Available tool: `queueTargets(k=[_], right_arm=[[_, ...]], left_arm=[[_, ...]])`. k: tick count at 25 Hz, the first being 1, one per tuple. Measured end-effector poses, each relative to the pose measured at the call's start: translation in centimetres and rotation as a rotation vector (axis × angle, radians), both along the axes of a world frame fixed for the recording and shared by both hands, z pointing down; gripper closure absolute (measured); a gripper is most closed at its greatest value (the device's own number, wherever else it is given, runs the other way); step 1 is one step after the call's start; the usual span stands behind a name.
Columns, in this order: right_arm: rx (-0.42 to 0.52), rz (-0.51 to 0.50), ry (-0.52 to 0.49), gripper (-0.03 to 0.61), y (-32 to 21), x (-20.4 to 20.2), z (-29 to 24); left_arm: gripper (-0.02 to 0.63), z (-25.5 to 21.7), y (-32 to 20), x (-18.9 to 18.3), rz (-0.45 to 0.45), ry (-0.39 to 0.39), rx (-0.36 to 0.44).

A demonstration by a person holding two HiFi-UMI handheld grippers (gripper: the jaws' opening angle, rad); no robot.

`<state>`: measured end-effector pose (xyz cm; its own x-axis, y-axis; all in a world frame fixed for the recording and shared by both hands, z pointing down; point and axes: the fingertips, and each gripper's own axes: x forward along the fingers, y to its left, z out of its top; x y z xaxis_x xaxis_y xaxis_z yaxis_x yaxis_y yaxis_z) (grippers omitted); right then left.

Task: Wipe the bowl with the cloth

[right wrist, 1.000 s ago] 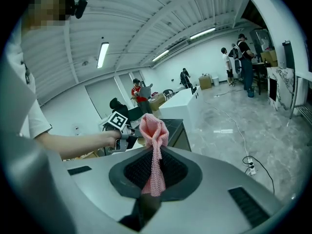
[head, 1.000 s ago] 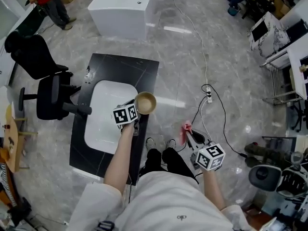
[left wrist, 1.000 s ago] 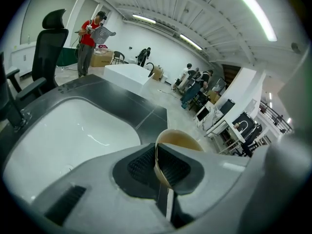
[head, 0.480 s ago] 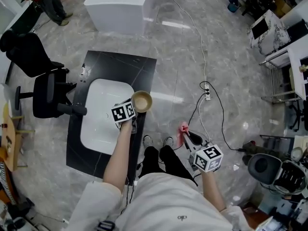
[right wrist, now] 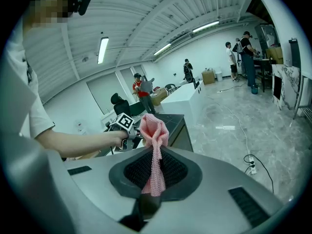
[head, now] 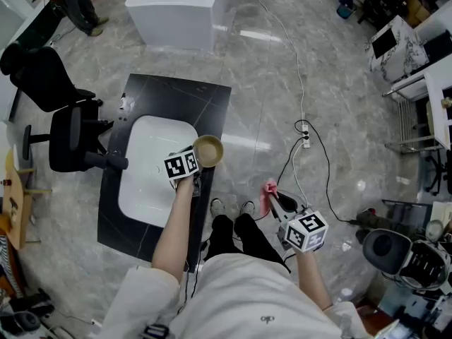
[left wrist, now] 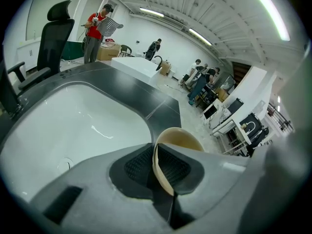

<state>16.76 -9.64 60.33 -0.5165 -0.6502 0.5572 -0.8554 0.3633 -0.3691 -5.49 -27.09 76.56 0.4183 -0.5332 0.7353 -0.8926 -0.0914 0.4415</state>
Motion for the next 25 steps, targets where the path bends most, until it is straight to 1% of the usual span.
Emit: queueTargets(k=[6, 12, 17, 19, 22, 25], right_arm=[[0.003, 0.003, 0.001, 0.552, -0.1, 0.2, 0.0], [0.017, 0.009, -0.001, 0.552, -0.2, 0.7, -0.4], [0.045, 0.005, -0.01, 0.552, -0.7, 0.6, -1.0], [0.058, 0.001, -0.014, 0.552, -0.8, 0.5, -1.4], [0.103, -0.013, -0.029, 0.552, -2.3, 0.1, -2.3], [0.136, -0.027, -0.04, 0.552, -2.7, 0.0, -3.7]], left_arm=[[0.586, -0.2, -0.2, -0.4, -0.005, -0.008, 0.01], [0.586, -1.5, -0.3, -0.9, -0.011, -0.03, 0.058], [0.562, -2.8, -0.1, -1.5, -0.018, -0.041, 0.086], [0.562, -3.9, 0.3, -1.4, -0.008, -0.043, 0.113], [0.563, -7.0, -0.2, -1.4, 0.004, -0.053, 0.192], [0.563, -10.1, 1.0, -0.5, 0.027, -0.059, 0.254]])
